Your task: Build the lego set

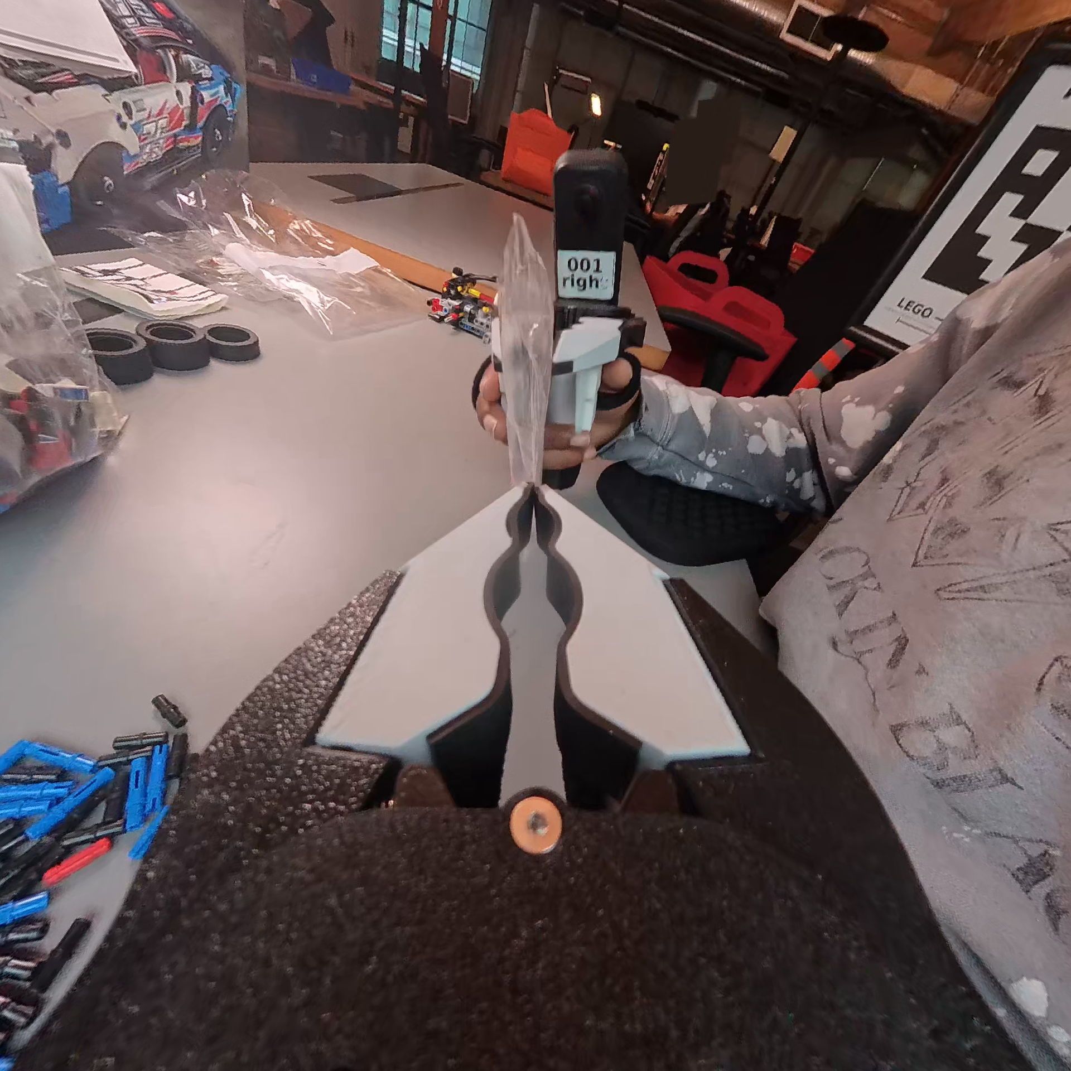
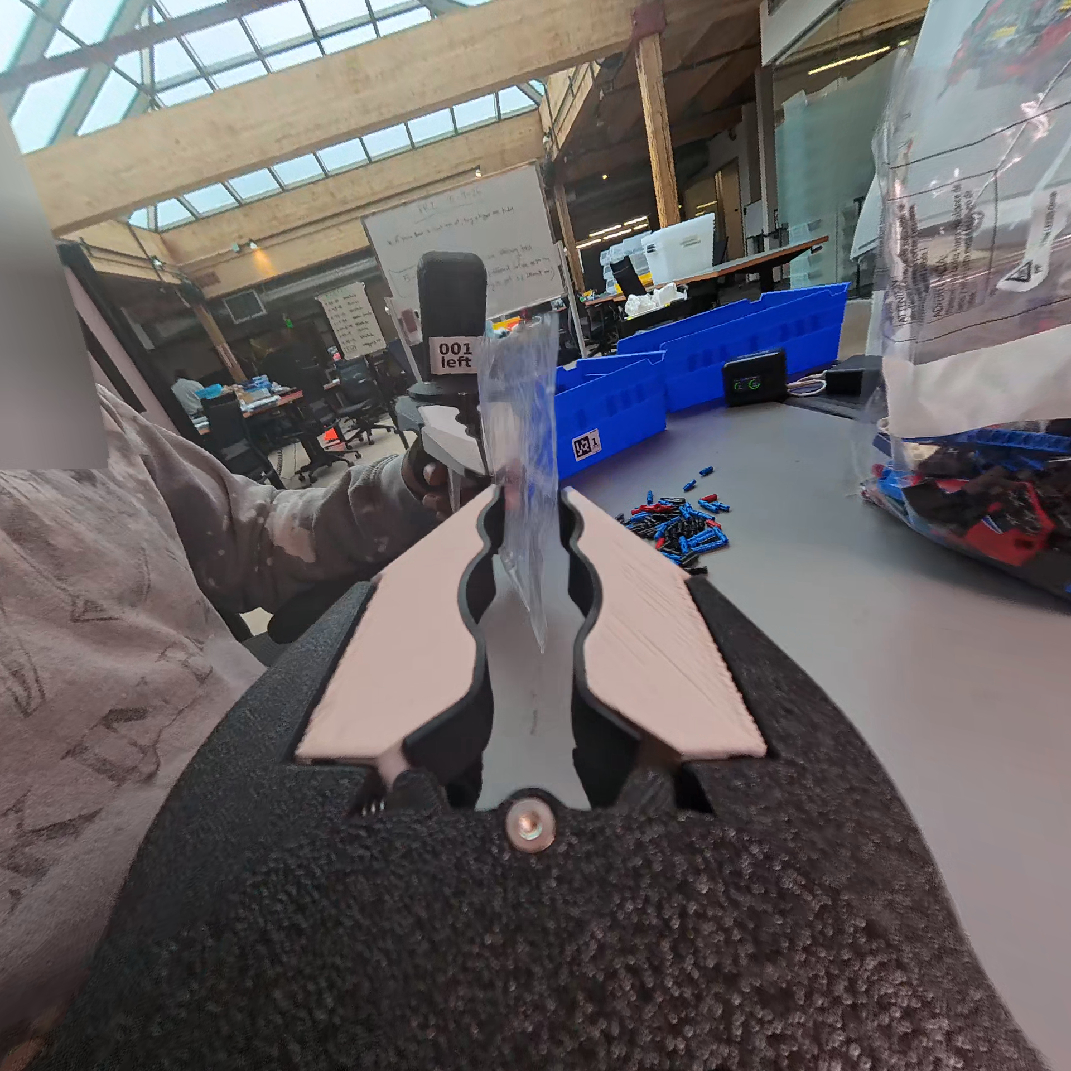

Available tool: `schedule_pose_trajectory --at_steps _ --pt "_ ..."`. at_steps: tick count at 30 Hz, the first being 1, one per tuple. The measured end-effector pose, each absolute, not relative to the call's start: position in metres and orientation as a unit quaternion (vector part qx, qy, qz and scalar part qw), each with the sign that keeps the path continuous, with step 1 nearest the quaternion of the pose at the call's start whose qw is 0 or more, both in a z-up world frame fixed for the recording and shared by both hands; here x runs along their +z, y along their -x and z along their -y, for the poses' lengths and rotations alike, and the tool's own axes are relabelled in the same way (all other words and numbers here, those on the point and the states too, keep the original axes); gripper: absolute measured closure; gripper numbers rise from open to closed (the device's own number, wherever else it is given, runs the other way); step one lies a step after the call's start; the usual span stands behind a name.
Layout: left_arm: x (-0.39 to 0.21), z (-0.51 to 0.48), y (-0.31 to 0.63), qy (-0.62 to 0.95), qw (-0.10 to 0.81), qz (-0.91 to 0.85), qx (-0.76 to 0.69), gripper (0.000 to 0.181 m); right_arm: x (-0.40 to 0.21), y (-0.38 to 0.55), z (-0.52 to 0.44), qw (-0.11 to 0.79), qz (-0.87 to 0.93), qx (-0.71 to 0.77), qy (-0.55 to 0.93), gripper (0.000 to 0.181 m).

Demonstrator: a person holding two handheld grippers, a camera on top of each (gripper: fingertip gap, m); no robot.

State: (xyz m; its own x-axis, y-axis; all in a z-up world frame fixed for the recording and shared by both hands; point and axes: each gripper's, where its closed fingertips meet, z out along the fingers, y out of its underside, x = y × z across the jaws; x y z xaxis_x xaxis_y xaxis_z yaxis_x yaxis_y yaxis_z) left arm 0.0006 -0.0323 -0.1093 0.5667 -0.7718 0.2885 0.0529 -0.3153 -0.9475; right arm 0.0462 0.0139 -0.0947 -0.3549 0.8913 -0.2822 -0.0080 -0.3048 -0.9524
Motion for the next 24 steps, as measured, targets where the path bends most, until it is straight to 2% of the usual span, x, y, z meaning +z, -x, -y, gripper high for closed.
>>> schedule_pose_trajectory --at_steps 2,5,6,13,16,24 --pt "-0.118 0.031 0.000 0.727 0.521 -0.267 -0.360 0.181 -0.087 -0.052 -0.023 0.363 0.497 0.643 0.456 0.157" --pt "-0.130 0.033 -0.001 0.743 0.509 -0.292 -0.322 0.181 -0.061 -0.062 -0.032 0.434 0.545 0.568 0.438 0.181" --pt "-0.135 0.033 -0.002 0.749 0.505 -0.302 -0.305 0.181 -0.057 -0.062 -0.026 0.436 0.581 0.538 0.427 0.181" --pt "-0.151 0.039 -0.012 0.759 0.487 -0.356 -0.246 0.181 -0.082 -0.043 0.006 0.343 0.789 0.344 0.377 0.181" --pt "-0.152 0.040 -0.013 0.760 0.486 -0.361 -0.236 0.181 -0.098 -0.041 0.013 0.275 0.825 0.321 0.376 0.181" --pt "-0.156 0.045 -0.010 0.761 0.485 -0.372 -0.216 0.181 -0.123 -0.049 0.021 0.185 0.842 0.317 0.395 0.181"
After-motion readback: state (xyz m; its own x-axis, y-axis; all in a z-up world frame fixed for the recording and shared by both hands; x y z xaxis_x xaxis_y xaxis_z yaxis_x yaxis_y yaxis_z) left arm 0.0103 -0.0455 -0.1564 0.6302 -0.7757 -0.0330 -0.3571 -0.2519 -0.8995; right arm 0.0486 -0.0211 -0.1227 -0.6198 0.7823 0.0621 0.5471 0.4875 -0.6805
